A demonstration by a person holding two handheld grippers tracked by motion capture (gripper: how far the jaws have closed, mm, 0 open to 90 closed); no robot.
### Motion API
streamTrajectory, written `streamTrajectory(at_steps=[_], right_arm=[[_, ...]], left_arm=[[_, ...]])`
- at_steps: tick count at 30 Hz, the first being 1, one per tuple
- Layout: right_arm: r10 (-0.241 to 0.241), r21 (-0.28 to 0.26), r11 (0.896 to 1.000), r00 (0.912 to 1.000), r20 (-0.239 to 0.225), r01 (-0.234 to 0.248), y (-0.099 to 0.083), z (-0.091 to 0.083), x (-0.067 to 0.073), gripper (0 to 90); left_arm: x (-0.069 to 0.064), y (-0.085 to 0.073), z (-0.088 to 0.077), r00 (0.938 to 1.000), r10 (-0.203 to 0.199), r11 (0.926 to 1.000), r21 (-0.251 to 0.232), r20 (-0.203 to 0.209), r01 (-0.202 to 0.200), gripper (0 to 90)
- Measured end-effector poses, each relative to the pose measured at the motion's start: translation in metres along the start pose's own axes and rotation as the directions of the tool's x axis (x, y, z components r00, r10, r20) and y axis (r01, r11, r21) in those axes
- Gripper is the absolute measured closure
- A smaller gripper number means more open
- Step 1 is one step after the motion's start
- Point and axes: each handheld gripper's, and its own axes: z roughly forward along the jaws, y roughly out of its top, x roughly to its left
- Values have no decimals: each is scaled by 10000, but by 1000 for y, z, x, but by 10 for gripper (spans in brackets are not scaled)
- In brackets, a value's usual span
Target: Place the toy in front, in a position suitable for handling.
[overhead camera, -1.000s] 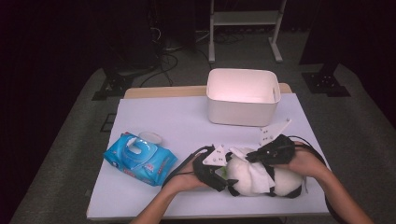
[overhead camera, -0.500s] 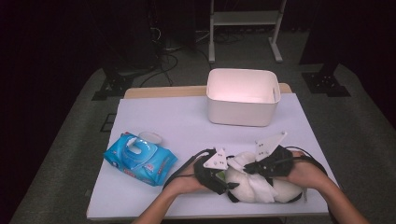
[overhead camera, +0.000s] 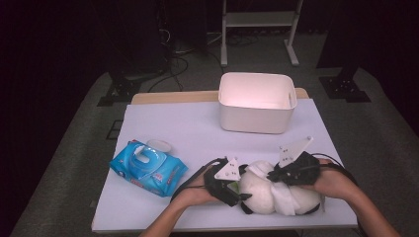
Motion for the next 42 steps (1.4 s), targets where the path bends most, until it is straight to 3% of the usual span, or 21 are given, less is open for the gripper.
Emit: streamTrajectory(at_steps=[5, 9, 12, 17, 21, 25, 28, 32, 37, 42], right_arm=[[174, 6, 9998, 9996, -213, -173, -6, -4, 1, 865], [-100, 57, 9999, 9998, -184, 101, 10, 1, -3, 865], [-285, 174, 9994, 9988, -397, 292, 29, 15, -8, 865], [-383, 335, 9986, 9980, -512, 401, 42, 27, -15, 864], [-121, 246, 9996, 9992, -382, 131, 30, 18, -18, 864], [458, 245, 9987, 9989, -12, -458, 3, 0, -23, 864], [715, -80, 9974, 9974, 74, -714, -9, -9, -22, 864], [465, -396, 9982, 9988, 144, -459, -16, -10, -9, 865], [150, -538, 9985, 9995, 292, -134, -18, -11, 6, 867], [20, -604, 9982, 9994, 332, 0, -23, -12, 15, 869]], left_arm=[[-3, 1, 3, 9998, 160, 9998, 72, 80, -160, 280], [-5, 1, 3, 9988, 458, 9989, 71, 181, -460, 294], [-7, 1, 3, 9976, 675, 9976, 155, 127, -677, 294], [-8, 0, 2, 9975, 698, 9973, 204, 89, -699, 292], [-8, 0, 3, 9974, 707, 9973, 208, 128, -710, 292], [-8, 0, 3, 9976, 678, 9976, 161, 148, -681, 292], [-6, 3, 1, 9982, 523, 9986, 106, 307, -526, 280], [-1, 7, -1, 9986, -10, 9998, -179, 526, 20, 221], [2, 15, 2, 9968, -116, 9999, -26, 795, 118, 163], [9, 18, 15, 9905, -422, 9991, 116, 1306, 410, 139]])
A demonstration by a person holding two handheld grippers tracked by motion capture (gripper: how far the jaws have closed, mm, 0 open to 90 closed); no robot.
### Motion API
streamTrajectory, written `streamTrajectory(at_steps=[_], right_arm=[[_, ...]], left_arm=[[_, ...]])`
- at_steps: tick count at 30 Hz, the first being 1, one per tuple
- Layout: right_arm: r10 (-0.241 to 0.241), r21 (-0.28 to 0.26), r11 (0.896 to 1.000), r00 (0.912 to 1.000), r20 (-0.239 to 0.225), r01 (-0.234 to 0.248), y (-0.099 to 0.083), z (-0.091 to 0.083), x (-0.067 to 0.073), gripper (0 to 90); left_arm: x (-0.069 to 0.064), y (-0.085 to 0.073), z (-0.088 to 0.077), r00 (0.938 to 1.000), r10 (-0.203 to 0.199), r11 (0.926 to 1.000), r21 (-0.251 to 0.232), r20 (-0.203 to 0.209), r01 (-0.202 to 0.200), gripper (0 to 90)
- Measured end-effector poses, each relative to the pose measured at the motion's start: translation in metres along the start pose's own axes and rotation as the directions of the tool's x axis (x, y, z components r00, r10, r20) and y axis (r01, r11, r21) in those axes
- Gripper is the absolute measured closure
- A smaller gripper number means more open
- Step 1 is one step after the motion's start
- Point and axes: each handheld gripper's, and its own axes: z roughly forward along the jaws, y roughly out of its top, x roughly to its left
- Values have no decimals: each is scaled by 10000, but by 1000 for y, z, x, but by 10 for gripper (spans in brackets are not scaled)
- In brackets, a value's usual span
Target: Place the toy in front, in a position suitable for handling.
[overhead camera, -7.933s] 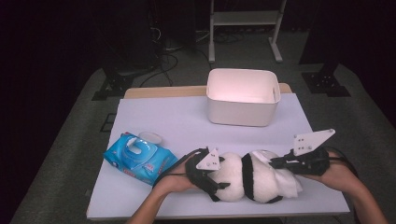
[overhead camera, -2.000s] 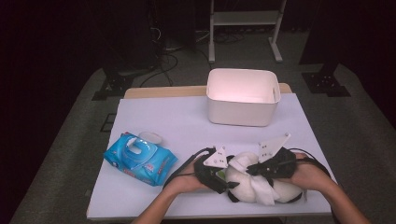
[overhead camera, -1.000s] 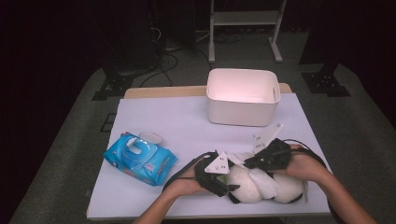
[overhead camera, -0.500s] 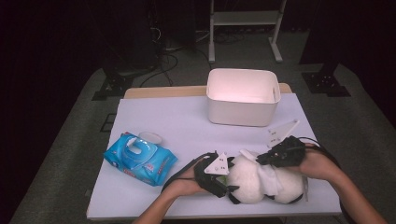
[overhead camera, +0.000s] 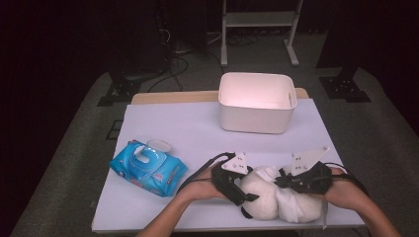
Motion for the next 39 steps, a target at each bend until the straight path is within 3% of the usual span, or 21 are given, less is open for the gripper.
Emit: streamTrajectory(at_steps=[2, 7, 9, 13, 16, 18, 21, 23, 26, 29, 31, 34, 36, 39], right_arm=[[-33, 60, 10000, 9999, 132, 32, -2, 1, 1, 870], [138, -35, 9999, 9998, 164, -137, -2, 3, -3, 868], [128, -126, 9998, 9997, 200, -125, 0, 1, -7, 868], [81, -331, 9994, 9998, 175, -75, 7, 1, -12, 868], [-39, -552, 9985, 9997, 256, 53, 17, 4, -17, 868], [-92, -795, 9968, 9995, 297, 115, 25, 6, -22, 867], [-26, -1139, 9935, 9999, 166, 45, 37, 9, -29, 867], [-149, -1126, 9935, 9996, 223, 173, 44, 9, -32, 868], [8, -1060, 9944, 9994, 356, 30, 48, 8, -40, 868], [133, -859, 9962, 9999, 40, -129, 42, 15, -41, 868], [268, -812, 9963, 9995, -184, -282, 38, 20, -35, 868], [103, -839, 9964, 9994, -343, -131, 34, 23, -28, 869], [37, -912, 9958, 9988, -498, -82, 31, 22, -22, 870], [-71, -864, 9963, 9987, -496, 28, 26, 19, -12, 870]], left_arm=[[2, -1, 6, 10000, -17, 10000, 26, 84, 17, 157], [0, 1, 6, 9978, 485, 9986, 227, -461, -475, 461], [-2, 2, 4, 9954, 660, 9975, 285, -699, -641, 513], [1, 6, -7, 9891, 995, 9940, 572, -1088, -937, 525], [5, 9, -22, 9801, 1233, 9912, 674, -1554, -1140, 525], [7, 10, -36, 9682, 1575, 9863, 795, -1943, -1444, 523], [8, 10, -54, 9563, 1829, 9817, 958, -2279, -1649, 514], [8, 6, -59, 9517, 1902, 9802, 1006, -2410, -1704, 511], [6, -1, -58, 9551, 1794, 9827, 876, -2356, -1630, 504], [5, -9, -53, 9619, 1645, 9847, 924, -2183, -1474, 474], [5, -14, -52, 9674, 1385, 9886, 877, -2121, -1223, 401], [8, -17, -58, 9819, 451, 9989, 211, -1840, -420, 278], [11, -17, -62, 9825, 183, 9998, 50, -1855, -177, 213], [15, -17, -58, 9881, -245, 9997, 45, -1517, 255, 126]])
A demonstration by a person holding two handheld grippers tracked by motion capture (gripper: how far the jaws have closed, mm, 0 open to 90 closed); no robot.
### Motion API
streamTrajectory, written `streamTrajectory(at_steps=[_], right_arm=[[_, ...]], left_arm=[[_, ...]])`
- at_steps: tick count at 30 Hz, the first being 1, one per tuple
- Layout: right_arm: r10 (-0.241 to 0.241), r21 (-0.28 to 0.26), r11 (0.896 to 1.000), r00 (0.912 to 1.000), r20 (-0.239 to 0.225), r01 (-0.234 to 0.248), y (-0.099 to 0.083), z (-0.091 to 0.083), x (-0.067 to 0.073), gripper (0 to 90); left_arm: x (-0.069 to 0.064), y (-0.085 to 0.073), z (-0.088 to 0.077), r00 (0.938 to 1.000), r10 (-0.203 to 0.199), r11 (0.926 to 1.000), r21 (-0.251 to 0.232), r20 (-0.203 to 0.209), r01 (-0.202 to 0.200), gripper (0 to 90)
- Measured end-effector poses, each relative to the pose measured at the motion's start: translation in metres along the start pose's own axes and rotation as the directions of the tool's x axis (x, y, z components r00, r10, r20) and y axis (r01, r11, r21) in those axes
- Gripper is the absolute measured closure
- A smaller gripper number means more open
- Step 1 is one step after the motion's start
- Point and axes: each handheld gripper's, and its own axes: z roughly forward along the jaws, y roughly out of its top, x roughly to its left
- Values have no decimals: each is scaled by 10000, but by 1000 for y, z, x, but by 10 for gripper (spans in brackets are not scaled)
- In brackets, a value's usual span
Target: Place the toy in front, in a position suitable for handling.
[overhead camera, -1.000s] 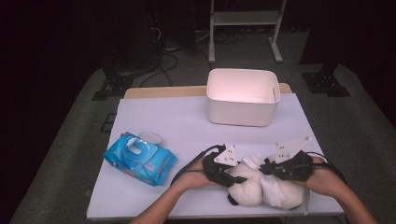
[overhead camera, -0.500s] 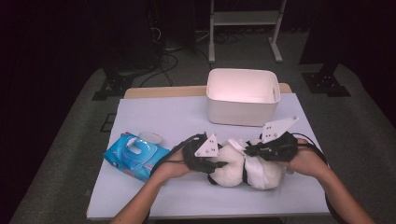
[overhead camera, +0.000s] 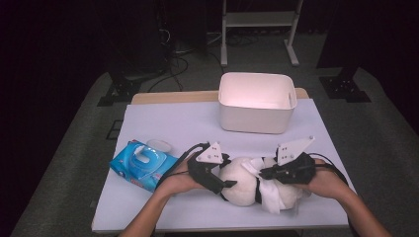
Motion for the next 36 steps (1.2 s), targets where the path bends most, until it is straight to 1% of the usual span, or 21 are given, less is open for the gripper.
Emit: streamTrajectory(at_steps=[2, 4, 5, 6, 7, 9, 11, 13, 15, 17, 19, 20, 23, 26, 27, 28, 29, 32, 34, 35, 36], right_arm=[[-126, -17, 9999, 9999, -105, 126, -2, -1, 4, 870], [-147, 3, 9999, 9998, -124, 147, -5, -2, 11, 870], [-218, -5, 9998, 9997, -135, 218, -6, -3, 14, 870], [-220, 9, 9998, 9998, -28, 220, -6, -4, 16, 870], [-255, -1, 9997, 9997, 18, 255, -5, -5, 17, 870], [-360, -166, 9992, 9992, 159, 363, -2, -5, 16, 870], [-425, -389, 9983, 9987, 289, 436, 5, -4, 14, 869], [-561, -357, 9977, 9977, 393, 575, 13, 0, 11, 870], [-647, -226, 9976, 9970, 429, 657, 18, 1, 7, 870], [-669, -154, 9976, 9959, 609, 680, 17, -3, 3, 870], [-338, -199, 9992, 9974, 638, 352, 12, -11, -2, 870], [-295, -210, 9993, 9974, 654, 309, 10, -16, -3, 870], [-64, -267, 9996, 9964, 844, 87, 0, -30, -3, 869], [145, -353, 9993, 9952, 964, -111, -11, -42, -1, 869], [279, -415, 9988, 9953, 927, -241, -15, -45, 0, 869], [297, -471, 9986, 9958, 864, -257, -18, -45, 1, 869], [316, -447, 9986, 9965, 775, -282, -20, -44, 3, 869], [320, -453, 9985, 9979, 559, -295, -23, -41, 6, 870], [246, -462, 9987, 9986, 469, -225, -22, -39, 7, 869], [232, -460, 9987, 9986, 484, -210, -21, -38, 7, 869], [173, -430, 9990, 9986, 506, -152, -19, -37, 7, 868]], left_arm=[[1, -1, 6, 9983, -376, 9993, 59, 439, 374, 91], [1, -2, 12, 9940, -619, 9980, 181, 907, 605, 83], [0, -2, 14, 9912, -353, 9994, 0, 1279, 356, 140], [-2, -2, 14, 9934, -199, 9998, -28, 1132, 203, 246], [-3, -1, 13, 9947, 138, 9999, 32, 1021, -142, 308], [-6, 2, 10, 9961, 595, 9982, 48, 647, -599, 398], [-10, 6, 9, 9924, 1166, 9931, 40, 386, -1168, 418], [-12, 10, 8, 9871, 1601, 9866, 307, 51, -1602, 422], [-9, 10, 4, 9865, 1636, 9862, 255, -16, -1635, 423], [-8, 9, 1, 9852, 1714, 9851, 177, -96, -1712, 423], [-8, 7, -1, 9823, 1869, 9823, 91, -74, -1869, 423], [-8, 6, -2, 9817, 1900, 9818, 48, -93, -1899, 424], [-8, 2, -3, 9817, 1899, 9818, 31, -99, -1899, 424], [-10, -4, -3, 9854, 1705, 9853, -96, -20, -1705, 413], [-10, -4, -3, 9879, 1547, 9878, -164, 83, -1546, 393], [-11, -3, -2, 9909, 1337, 9909, -201, 146, -1333, 352], [-11, -3, -1, 9920, 1250, 9921, -160, 187, -1247, 309], [-9, -1, 1, 9965, 681, 9977, 36, 475, -683, 194], [-7, -1, 3, 9968, 461, 9989, 49, 652, -465, 171], [-6, -1, 4, 9966, 442, 9990, -27, 698, -441, 177], [-7, 0, 6, 9965, 525, 9986, -83, 652, -521, 208]])
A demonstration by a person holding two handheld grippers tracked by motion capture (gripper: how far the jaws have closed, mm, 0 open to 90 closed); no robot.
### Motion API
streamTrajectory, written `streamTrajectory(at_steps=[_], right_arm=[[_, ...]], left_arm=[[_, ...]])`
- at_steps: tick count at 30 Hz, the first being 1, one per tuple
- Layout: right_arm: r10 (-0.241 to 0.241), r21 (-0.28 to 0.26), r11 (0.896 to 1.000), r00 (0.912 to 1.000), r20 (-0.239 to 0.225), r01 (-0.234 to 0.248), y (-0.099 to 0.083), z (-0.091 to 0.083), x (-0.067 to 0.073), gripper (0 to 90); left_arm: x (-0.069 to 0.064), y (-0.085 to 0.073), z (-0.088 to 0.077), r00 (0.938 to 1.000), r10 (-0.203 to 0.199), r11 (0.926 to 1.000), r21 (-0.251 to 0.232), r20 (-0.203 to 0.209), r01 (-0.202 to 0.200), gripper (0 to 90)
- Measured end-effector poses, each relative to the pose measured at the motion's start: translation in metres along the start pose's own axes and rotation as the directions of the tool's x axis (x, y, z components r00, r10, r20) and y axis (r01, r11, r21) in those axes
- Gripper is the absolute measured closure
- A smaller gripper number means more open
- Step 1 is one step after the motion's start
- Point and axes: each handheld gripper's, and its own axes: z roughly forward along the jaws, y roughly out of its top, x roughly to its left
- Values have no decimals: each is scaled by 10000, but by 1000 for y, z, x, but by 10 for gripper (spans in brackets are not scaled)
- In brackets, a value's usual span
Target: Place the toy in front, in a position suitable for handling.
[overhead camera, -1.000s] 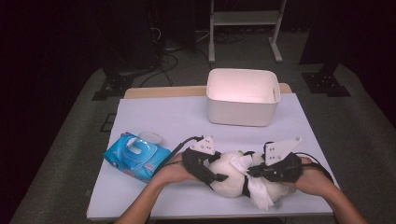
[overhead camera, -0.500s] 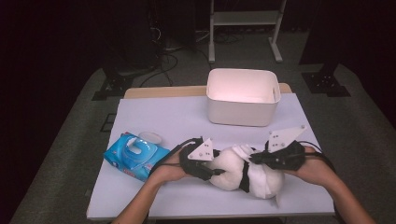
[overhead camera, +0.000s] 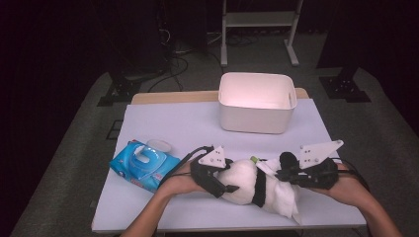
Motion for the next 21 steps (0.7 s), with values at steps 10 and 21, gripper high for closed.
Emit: streamTrajectory(at_steps=[10, 21], right_arm=[[-118, -109, 9999, 9999, 67, 119, 13, 5, -12, 869], [591, -290, 9980, 9939, 927, -566, -17, -27, -15, 868]], left_arm=[[-6, -4, -7, 9960, 627, 9979, -145, -642, -638, 413], [-14, -5, -9, 9896, 1226, 9923, -77, -747, -1235, 422]])
